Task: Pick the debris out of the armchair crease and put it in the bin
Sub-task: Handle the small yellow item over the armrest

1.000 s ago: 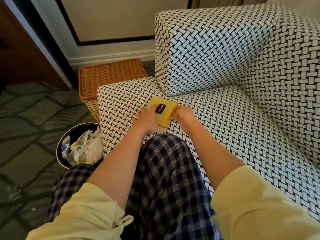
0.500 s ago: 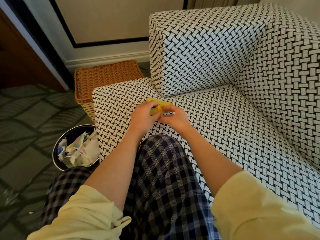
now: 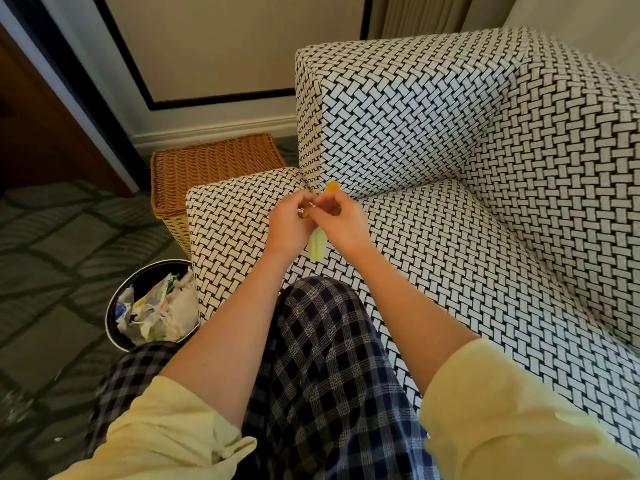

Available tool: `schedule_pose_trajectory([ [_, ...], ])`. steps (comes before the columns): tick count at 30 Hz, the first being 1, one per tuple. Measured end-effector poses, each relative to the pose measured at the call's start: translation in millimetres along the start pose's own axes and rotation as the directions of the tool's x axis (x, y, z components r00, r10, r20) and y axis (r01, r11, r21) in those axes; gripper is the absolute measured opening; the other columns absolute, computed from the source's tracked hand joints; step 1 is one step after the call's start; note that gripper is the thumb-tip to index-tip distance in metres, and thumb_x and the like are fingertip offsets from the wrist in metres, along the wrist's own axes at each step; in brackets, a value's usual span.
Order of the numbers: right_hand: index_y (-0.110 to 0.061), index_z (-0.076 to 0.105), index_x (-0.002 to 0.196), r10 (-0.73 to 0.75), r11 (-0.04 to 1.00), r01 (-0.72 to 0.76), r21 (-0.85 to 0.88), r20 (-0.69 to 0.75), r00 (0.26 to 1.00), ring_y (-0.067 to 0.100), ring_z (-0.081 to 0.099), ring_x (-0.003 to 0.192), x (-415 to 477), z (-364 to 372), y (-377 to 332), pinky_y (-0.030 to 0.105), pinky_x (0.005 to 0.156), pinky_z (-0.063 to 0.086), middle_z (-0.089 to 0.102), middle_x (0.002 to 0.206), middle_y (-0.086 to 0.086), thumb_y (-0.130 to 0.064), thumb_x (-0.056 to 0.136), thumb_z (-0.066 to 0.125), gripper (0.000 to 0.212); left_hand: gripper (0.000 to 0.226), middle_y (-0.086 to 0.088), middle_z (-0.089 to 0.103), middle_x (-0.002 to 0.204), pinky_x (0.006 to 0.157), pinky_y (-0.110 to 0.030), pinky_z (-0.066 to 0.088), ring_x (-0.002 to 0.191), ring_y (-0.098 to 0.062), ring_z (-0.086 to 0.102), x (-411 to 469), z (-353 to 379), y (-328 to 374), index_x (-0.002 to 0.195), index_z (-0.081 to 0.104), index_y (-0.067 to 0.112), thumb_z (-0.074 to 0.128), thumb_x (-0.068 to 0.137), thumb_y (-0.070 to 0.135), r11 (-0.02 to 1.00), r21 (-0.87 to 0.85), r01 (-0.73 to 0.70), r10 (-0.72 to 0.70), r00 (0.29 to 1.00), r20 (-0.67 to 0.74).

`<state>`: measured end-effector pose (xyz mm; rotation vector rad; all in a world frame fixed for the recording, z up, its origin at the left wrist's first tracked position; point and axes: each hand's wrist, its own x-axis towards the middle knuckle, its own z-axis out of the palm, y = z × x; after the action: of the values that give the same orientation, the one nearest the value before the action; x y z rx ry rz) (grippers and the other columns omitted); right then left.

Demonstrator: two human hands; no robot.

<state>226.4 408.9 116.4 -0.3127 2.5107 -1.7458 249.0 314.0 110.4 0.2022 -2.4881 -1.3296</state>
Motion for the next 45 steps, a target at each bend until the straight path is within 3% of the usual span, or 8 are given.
schedule_pose_trajectory([
  [2,-0.018,0.057,0.087,0.009,1.0,-0.008,-0.014,0.05,0.999,0.003,0.05,0.064,-3.6,2.2,3.7,0.014,0.06,0.042,0.054,0.07,-0.009,-0.02,0.079,0.069,0.015,0.031,-0.002,0.051,0.087,0.059,0.001,0.033,0.074,-0.01,0.044,-2.6,-3.5,-1.0,0.105,0.06,0.005,0.066,0.076,-0.002,0.997,0.079,0.008,-0.01,1.0,0.024],
  [5,-0.018,0.061,0.089,0.011,0.999,-0.008,-0.033,0.098,0.995,0.002,0.048,0.064,-7.0,3.3,5.0,0.018,0.063,0.041,0.052,0.068,-0.012,-0.025,0.079,0.069,0.014,0.043,0.002,0.041,0.075,0.048,-0.004,0.039,0.062,-0.005,0.038,-8.1,-7.4,-1.6,0.113,0.047,0.003,0.067,0.076,-0.007,0.989,-0.062,0.133,-0.127,0.987,0.102],
  [10,-0.009,0.069,0.09,-0.012,0.98,0.065,-0.19,0.264,0.964,0.008,0.045,0.067,-8.9,2.5,1.5,0.015,0.058,0.033,0.052,0.068,-0.009,-0.02,0.089,0.056,0.018,0.05,0.004,0.053,0.077,0.046,-0.005,0.038,0.065,-0.009,0.051,-13.7,-8.6,-4.3,0.106,0.039,0.013,0.073,0.071,0.001,0.976,-0.057,0.209,-0.192,0.956,0.222],
  [18,-0.011,0.068,0.098,0.047,0.993,-0.023,-0.12,0.207,0.977,0.009,0.046,0.061,-11.3,-12.8,1.0,0.008,0.048,0.033,0.06,0.079,0.001,-0.011,0.091,0.049,0.02,0.045,-0.001,0.062,0.083,0.072,-0.027,0.049,0.076,-0.014,0.06,-18.3,-8.8,-4.7,0.101,0.046,0.017,0.077,0.07,0.005,0.926,-0.234,0.297,-0.256,0.948,0.19],
  [21,-0.014,0.068,0.099,0.045,0.989,-0.013,-0.145,0.221,0.974,0.007,0.04,0.054,-10.4,-16.2,0.4,0.007,0.043,0.031,0.048,0.063,-0.008,-0.006,0.085,0.053,0.022,0.043,-0.001,0.063,0.085,0.072,-0.022,0.052,0.08,-0.017,0.063,-18.0,-10.0,-3.5,0.097,0.047,0.015,0.076,0.07,0.001,0.915,-0.282,0.288,-0.252,0.955,0.158],
  [26,-0.012,0.067,0.089,-0.038,0.973,0.054,-0.223,0.075,0.997,0.004,0.044,0.06,-7.2,-14.5,1.0,0.013,0.053,0.034,0.051,0.068,-0.006,-0.02,0.081,0.067,0.011,0.035,0.005,0.065,0.079,0.075,-0.023,0.052,0.075,-0.009,0.063,-17.5,-8.2,1.9,0.082,0.051,0.022,0.08,0.067,0.009,0.945,-0.223,0.239,-0.219,0.969,0.113],
  [32,-0.011,0.063,0.095,-0.064,0.927,0.076,-0.368,0.045,0.997,0.016,0.055,0.076,-4.9,-4.0,6.8,0.028,0.065,0.045,0.064,0.093,0.007,-0.021,0.092,0.05,0.017,0.018,0.009,0.063,0.075,0.06,-0.007,0.045,0.07,-0.004,0.059,-16.7,-10.9,-2.1,0.084,0.064,0.015,0.077,0.072,0.019,0.974,-0.115,0.195,-0.185,0.979,0.088],
  [45,-0.01,0.066,0.088,-0.084,0.946,0.077,-0.316,-0.008,0.996,0.01,0.049,0.057,9.3,-5.4,-0.7,0.029,0.058,0.044,0.061,0.074,-0.003,-0.018,0.089,0.054,0.014,0.024,0.005,0.055,0.06,0.051,-0.012,0.04,0.054,-0.005,0.047,-11.1,-27.4,-7.8,0.056,0.055,0.015,0.07,0.07,0.003,0.968,-0.061,0.242,-0.237,0.968,0.078],
])
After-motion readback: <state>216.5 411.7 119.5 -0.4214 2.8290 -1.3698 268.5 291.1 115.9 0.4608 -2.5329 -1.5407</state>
